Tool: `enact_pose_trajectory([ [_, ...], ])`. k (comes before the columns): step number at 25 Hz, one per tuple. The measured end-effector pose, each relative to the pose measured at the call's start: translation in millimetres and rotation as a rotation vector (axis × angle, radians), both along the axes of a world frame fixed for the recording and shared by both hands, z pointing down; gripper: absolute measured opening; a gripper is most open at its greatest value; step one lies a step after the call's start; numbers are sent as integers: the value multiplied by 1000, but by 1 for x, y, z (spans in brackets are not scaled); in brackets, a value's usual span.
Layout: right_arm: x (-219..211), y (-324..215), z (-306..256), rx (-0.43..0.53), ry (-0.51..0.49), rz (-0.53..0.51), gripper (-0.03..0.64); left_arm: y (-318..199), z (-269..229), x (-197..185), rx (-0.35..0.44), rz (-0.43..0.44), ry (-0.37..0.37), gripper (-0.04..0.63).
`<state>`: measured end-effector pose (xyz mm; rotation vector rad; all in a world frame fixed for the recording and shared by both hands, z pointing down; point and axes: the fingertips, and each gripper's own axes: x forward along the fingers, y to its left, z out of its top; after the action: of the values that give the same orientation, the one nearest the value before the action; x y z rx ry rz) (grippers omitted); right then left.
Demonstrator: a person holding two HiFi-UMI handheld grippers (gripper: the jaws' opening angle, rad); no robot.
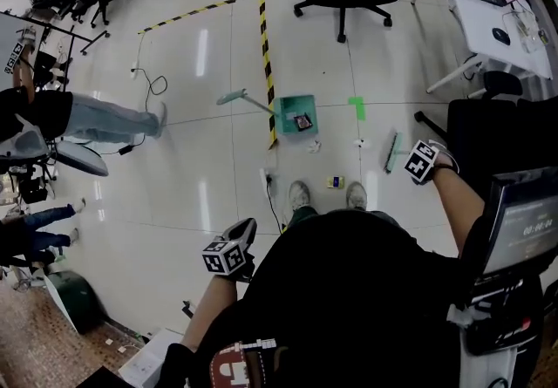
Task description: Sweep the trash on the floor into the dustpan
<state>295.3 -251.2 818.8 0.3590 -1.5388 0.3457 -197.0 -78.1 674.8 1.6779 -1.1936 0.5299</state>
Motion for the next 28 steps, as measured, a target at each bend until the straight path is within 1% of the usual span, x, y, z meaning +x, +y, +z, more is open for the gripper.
enact_pose_trajectory([
  [3,-34,-10,17,-10,-4,14,87,-5,2,-33,-22,17,-11,3],
  [7,-82,-36,33,8,-14,21,86,-14,2,-81,-35,-7,-30,3],
  [9,-104,-53,32,20,-23,22,86,-25,-6,-97,-27,-6,-35,3],
  [11,-128,-67,30,30,-36,24,86,-45,-15,-109,2,4,-31,3],
  [18,-216,-107,44,71,-70,-1,84,-107,-21,-121,139,74,37,3],
  [21,-260,-123,36,89,-110,-15,83,-118,-33,-127,179,73,74,3],
  [25,-320,-144,21,131,-193,-36,84,-116,-35,-134,191,50,100,3],
  [28,-359,-155,5,163,-240,-96,84,-109,-31,-143,179,33,103,3],
])
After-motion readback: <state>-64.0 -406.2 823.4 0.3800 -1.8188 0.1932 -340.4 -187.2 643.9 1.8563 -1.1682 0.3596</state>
